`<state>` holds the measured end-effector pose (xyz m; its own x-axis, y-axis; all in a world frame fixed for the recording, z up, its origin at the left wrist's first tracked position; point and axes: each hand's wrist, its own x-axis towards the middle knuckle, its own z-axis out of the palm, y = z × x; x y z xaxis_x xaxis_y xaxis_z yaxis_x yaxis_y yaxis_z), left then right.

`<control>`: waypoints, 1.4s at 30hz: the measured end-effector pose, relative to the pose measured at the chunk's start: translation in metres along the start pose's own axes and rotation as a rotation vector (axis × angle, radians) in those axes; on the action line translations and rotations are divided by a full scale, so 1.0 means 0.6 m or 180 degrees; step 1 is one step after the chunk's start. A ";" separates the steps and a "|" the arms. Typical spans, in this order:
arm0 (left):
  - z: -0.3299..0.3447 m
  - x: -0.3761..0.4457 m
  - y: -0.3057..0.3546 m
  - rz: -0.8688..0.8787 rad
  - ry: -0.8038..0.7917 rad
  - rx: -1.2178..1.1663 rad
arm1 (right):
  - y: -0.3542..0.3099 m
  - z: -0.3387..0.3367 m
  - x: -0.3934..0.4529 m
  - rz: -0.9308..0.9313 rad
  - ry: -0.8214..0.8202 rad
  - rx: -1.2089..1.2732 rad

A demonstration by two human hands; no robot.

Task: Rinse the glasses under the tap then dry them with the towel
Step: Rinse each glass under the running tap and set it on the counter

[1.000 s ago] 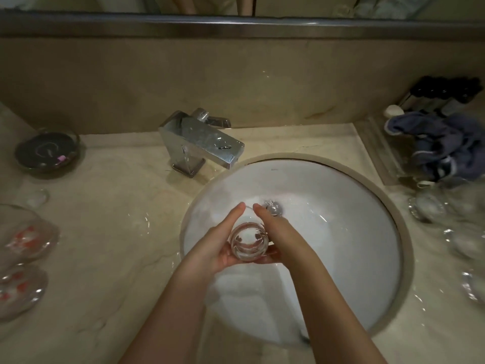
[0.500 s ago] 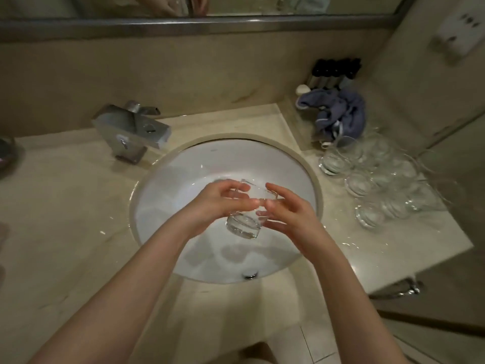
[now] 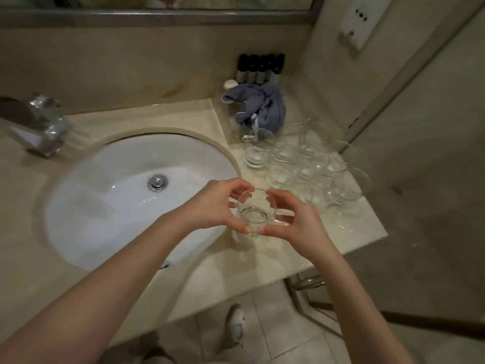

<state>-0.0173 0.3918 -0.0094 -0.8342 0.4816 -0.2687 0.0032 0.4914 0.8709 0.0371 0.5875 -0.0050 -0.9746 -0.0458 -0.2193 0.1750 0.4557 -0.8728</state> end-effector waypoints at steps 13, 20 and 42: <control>0.110 0.029 0.045 -0.0127 0.0055 0.0389 | 0.071 -0.085 -0.016 -0.0439 -0.0238 -0.0725; 0.151 0.032 0.075 -0.0069 0.0131 0.0561 | 0.096 -0.125 -0.036 -0.0512 -0.0155 -0.0724; 0.313 0.204 0.180 0.0520 -0.0220 0.1791 | 0.191 -0.302 -0.048 0.0012 0.0528 -0.0952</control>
<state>-0.0155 0.6403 -0.0252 -0.7604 0.6205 -0.1921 0.4365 0.7071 0.5563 0.0599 0.8022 -0.0194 -0.9878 0.0906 -0.1270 0.1539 0.6972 -0.7002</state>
